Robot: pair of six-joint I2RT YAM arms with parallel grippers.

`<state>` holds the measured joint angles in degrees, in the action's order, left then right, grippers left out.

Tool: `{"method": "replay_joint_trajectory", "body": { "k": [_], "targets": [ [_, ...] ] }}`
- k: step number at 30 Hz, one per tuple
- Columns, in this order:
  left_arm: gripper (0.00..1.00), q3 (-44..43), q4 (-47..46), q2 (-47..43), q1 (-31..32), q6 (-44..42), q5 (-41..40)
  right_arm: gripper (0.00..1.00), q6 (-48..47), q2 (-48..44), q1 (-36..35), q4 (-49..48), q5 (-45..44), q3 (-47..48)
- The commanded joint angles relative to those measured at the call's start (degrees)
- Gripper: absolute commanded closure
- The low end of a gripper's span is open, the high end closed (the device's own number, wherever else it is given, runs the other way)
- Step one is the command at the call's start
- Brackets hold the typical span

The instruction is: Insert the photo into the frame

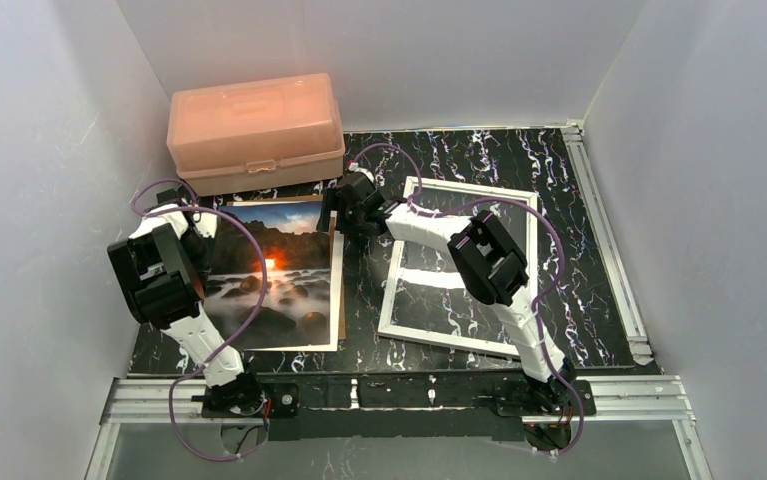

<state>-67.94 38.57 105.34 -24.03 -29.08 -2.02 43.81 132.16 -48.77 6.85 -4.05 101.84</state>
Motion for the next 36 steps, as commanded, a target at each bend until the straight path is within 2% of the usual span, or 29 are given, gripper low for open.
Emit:
{"method": "replay_joint_trajectory", "body": {
  "k": [1,9,18,31,36],
  "targets": [
    [0.85,1.86,-1.84,3.36,0.52,0.80,5.01,0.08,2.44,0.11,-0.26,-2.96,2.26,-1.25],
    [0.85,2.70,-2.62,3.06,0.48,0.09,4.68,0.10,5.52,-2.40,-0.12,-10.77,6.12,-4.00],
    [0.86,3.26,-2.93,2.99,0.48,-0.55,4.50,0.11,7.49,-6.64,-0.13,-15.60,6.52,-8.53],
    [0.92,3.27,-3.18,3.13,0.57,-1.18,4.18,0.12,5.76,-7.25,-0.20,-15.46,7.39,-8.82],
    [0.93,2.27,-2.38,2.68,0.56,-0.92,4.12,0.08,0.03,-5.89,0.44,-10.03,2.12,-4.80]
  ]
}}
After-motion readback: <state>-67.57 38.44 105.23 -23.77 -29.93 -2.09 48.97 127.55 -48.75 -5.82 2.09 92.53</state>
